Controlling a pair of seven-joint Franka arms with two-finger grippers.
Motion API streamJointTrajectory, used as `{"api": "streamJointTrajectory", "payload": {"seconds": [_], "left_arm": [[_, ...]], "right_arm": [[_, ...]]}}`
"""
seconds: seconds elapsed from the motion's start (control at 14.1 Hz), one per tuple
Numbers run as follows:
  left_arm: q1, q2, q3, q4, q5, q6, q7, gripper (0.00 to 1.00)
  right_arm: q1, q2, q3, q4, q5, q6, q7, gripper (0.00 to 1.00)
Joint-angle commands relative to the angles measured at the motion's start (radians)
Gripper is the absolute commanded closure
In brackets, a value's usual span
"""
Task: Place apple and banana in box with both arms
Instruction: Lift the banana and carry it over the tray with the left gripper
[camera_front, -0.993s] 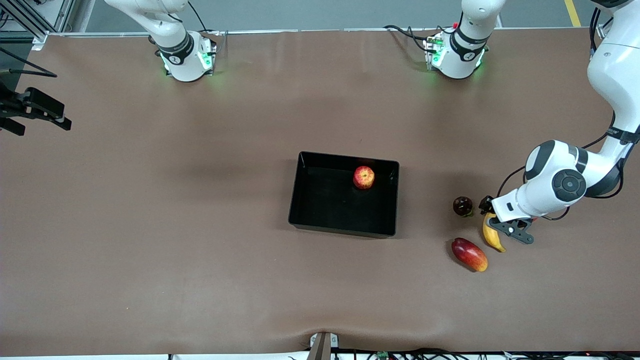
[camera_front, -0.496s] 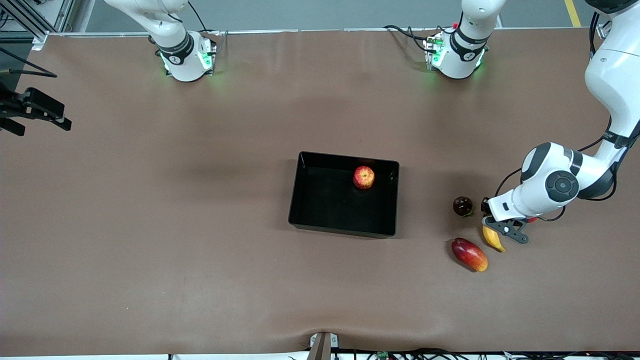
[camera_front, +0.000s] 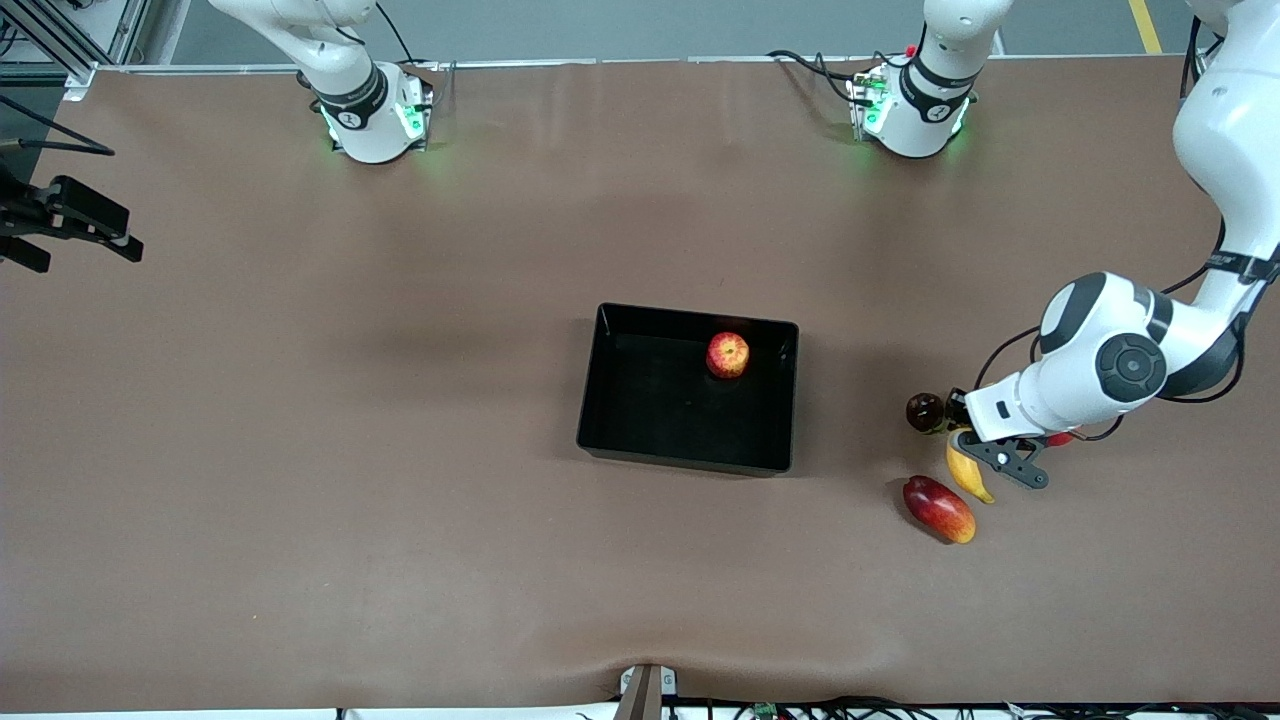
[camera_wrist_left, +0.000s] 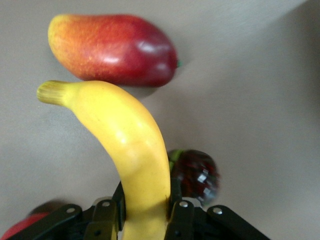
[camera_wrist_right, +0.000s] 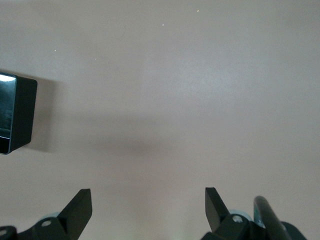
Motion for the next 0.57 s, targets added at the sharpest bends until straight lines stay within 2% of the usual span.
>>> {"api": "streamJointTrajectory", "payload": {"seconds": [0.0,0.21,0.5], "left_arm": [[-0.001,-0.026,-0.109,0.087,-0.027,-0.188,-0.036,1.0],[-0.066,-0.024,-0.157,0.102,-0.043,-0.212,-0.142,1.0],[-0.272,-0.015,-0.142,0.191,-0.07,-0.212,-0.303,1.0]], "right_arm": [[-0.006,0.002,0.005,0.005,0.011,0.001,-0.01,0.0],[-0.006,0.002,0.005,0.005,0.011,0.001,-0.01,0.0],[-0.009,0.003,0.004,0.005,0.009,0.001,-0.01,0.0]]}}
